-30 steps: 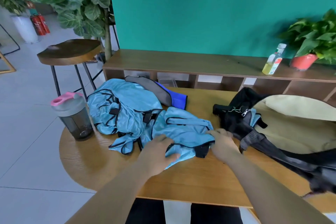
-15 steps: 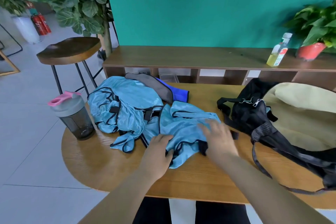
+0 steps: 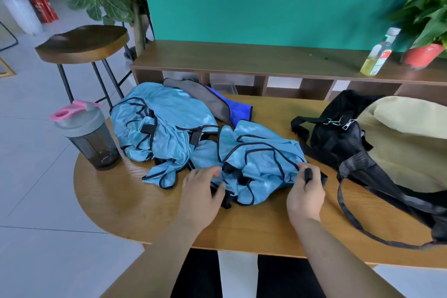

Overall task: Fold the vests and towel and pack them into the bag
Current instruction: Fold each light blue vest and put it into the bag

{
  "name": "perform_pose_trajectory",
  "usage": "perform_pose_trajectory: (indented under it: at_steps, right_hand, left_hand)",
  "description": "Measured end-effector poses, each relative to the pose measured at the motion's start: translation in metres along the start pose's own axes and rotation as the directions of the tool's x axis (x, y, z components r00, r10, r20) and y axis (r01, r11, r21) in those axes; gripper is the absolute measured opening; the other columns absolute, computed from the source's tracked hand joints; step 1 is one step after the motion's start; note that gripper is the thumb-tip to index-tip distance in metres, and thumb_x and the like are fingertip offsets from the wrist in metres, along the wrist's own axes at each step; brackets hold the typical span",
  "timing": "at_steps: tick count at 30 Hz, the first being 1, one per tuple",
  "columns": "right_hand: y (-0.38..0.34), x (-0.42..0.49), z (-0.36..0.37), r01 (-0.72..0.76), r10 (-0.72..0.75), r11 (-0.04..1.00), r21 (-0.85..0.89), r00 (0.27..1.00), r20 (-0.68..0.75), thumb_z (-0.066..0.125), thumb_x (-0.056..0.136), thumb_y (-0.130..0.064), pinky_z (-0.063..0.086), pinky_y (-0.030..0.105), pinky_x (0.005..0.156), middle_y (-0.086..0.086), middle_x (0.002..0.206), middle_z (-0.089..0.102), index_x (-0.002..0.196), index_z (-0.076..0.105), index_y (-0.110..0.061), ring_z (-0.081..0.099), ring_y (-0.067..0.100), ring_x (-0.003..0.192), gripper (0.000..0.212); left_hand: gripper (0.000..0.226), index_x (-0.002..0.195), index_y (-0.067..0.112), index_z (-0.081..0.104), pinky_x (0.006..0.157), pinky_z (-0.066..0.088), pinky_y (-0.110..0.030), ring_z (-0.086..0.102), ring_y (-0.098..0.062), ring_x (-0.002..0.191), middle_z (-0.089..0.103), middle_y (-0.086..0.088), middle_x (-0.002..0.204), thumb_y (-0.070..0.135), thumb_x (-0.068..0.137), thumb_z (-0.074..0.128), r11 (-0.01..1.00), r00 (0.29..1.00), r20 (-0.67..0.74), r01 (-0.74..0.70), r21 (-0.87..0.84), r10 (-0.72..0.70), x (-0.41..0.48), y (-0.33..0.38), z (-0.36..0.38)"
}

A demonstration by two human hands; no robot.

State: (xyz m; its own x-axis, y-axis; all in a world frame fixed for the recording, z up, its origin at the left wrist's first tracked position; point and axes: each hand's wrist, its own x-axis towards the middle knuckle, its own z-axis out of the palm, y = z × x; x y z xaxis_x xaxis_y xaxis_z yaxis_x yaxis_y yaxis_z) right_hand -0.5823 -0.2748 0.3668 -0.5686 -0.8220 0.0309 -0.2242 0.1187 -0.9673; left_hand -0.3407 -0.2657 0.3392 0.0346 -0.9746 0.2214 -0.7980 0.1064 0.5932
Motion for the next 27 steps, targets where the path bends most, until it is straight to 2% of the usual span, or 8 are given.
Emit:
perform_pose_trajectory:
  at_steps: [3,5,8,12,16,20,23,27]
  right_hand:
    - [0.007,0.002,-0.001,0.012,-0.014,0.999,-0.031,0.998,-0.062,0.05,0.108,-0.014,0.049,0.037,0.082,-0.006,0.109,0.062,0.128,0.055,-0.029,0.063,0.019,0.098,0.025]
    - [0.013,0.002,0.0,0.191,-0.222,0.945,-0.265,0.971,-0.092,0.062,0.098,-0.006,0.051,0.047,0.093,0.002,0.121,0.058,0.132,0.053,-0.019,0.058,0.026,0.113,0.038]
    - [0.023,-0.005,0.008,0.61,-0.667,0.571,-0.55,0.735,0.122,0.07,0.094,-0.017,0.043,0.053,0.104,0.014,0.13,0.058,0.131,0.06,-0.005,0.051,0.035,0.125,0.04]
    - [0.033,-0.016,0.023,0.875,-0.703,0.286,-0.39,0.468,0.535,0.06,0.104,-0.036,0.052,0.042,0.093,-0.001,0.111,0.071,0.116,0.074,-0.017,0.064,0.023,0.106,0.027]
    - [0.027,-0.009,0.02,0.703,-0.636,0.459,-0.543,0.687,0.351,0.045,0.108,-0.035,0.041,0.033,0.054,-0.009,0.059,0.046,0.074,0.055,-0.021,0.046,0.017,0.052,0.039]
    - [0.022,-0.001,0.012,0.268,-0.273,0.713,-0.648,0.957,0.095,0.046,0.106,-0.04,0.049,0.04,0.076,-0.004,0.063,0.061,0.112,0.055,-0.022,0.059,0.022,0.058,0.021]
    - [0.022,-0.001,0.015,0.299,-0.346,0.691,-0.658,0.936,0.062,0.063,0.095,-0.033,0.045,0.049,0.099,0.011,0.126,0.058,0.144,0.047,-0.015,0.057,0.034,0.115,0.055]
    - [0.024,-0.005,0.024,0.674,-0.466,0.336,-0.658,0.726,0.505,0.059,0.094,-0.035,0.025,0.053,0.127,0.005,0.165,0.035,0.167,0.021,-0.022,0.027,0.032,0.154,0.083]
  left_hand:
    - [0.034,0.127,0.041,0.066,0.109,0.042,-0.035,0.045,-0.001,0.114,0.057,0.027,0.109,0.056,0.096,0.064,0.998,0.998,0.028,-0.055,-0.01,0.055,0.0,-0.001,0.0]
    - [0.038,0.126,0.041,0.066,0.106,0.043,-0.033,0.046,0.0,0.114,0.057,0.028,0.108,0.061,0.094,0.064,0.997,0.997,0.023,-0.072,-0.022,0.073,0.0,0.0,0.0]
    - [0.043,0.126,0.043,0.064,0.106,0.038,-0.032,0.046,0.001,0.114,0.058,0.028,0.111,0.071,0.094,0.056,0.994,0.994,0.03,-0.107,0.008,0.107,-0.001,0.0,0.002]
    - [0.061,0.135,0.043,0.057,0.103,0.034,-0.031,0.047,-0.003,0.114,0.054,0.025,0.112,0.083,0.091,0.044,0.987,0.991,0.044,-0.127,0.101,0.123,-0.001,0.002,0.004]
    - [0.067,0.138,0.038,0.056,0.103,0.037,-0.037,0.046,-0.012,0.115,0.05,0.015,0.117,0.083,0.094,0.035,0.962,0.992,0.05,-0.128,0.24,0.119,-0.002,0.002,0.009]
    - [0.058,0.125,0.031,0.065,0.096,0.042,-0.035,0.051,-0.01,0.105,0.057,0.014,0.107,0.07,0.103,0.03,0.986,0.998,-0.064,-0.002,0.166,0.012,0.001,0.002,0.008]
    - [0.041,0.121,0.035,0.065,0.097,0.042,-0.035,0.05,-0.005,0.098,0.053,0.019,0.098,0.064,0.101,0.045,0.992,0.998,-0.052,-0.035,0.123,0.042,-0.001,0.001,0.005]
    - [0.038,0.117,0.042,0.064,0.102,0.036,-0.032,0.051,0.001,0.091,0.054,0.024,0.086,0.07,0.097,0.049,0.982,0.991,0.062,-0.126,0.139,0.118,-0.003,0.004,0.003]
